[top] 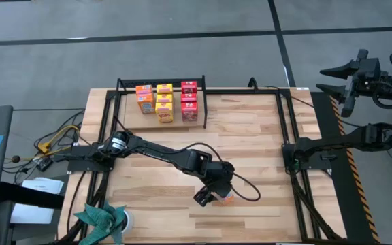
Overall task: Stack cereal on shelf
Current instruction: Put the orange cereal box on the shelf aligned with the other orange cereal box
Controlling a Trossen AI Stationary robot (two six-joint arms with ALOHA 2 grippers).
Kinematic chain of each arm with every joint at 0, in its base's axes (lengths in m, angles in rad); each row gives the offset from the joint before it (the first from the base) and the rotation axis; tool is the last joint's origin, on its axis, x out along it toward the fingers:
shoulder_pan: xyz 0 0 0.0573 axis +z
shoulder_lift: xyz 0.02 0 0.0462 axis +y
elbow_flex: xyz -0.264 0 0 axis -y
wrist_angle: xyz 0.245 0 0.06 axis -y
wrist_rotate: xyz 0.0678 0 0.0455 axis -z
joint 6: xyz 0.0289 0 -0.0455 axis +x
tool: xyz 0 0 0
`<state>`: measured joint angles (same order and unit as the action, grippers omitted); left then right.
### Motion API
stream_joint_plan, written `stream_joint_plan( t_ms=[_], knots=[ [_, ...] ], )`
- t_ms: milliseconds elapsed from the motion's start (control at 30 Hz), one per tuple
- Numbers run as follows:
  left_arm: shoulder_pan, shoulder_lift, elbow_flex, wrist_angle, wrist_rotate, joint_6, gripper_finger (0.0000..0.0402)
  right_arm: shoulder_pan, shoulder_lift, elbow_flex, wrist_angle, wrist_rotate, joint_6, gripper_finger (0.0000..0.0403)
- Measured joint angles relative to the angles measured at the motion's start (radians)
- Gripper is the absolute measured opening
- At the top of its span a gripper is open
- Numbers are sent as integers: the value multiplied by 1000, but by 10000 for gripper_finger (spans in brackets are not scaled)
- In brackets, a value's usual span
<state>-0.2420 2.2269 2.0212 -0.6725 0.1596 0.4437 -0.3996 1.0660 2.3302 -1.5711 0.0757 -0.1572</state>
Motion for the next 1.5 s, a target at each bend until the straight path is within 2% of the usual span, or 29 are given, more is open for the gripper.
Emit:
stream_joint_plan(
  t_ms=[1033, 1333, 1500],
  knots=[
    [2, 0, 0, -2, -10, 2, 186, 0, 0, 0, 0, 0, 1, 232],
    [2, 0, 34, -20, -64, -24, 162, 0, 0, 0, 0, 0, 1, 232],
    [2, 0, 81, -106, -104, -66, 158, 0, 0, 0, 0, 0, 0, 232]
  ],
)
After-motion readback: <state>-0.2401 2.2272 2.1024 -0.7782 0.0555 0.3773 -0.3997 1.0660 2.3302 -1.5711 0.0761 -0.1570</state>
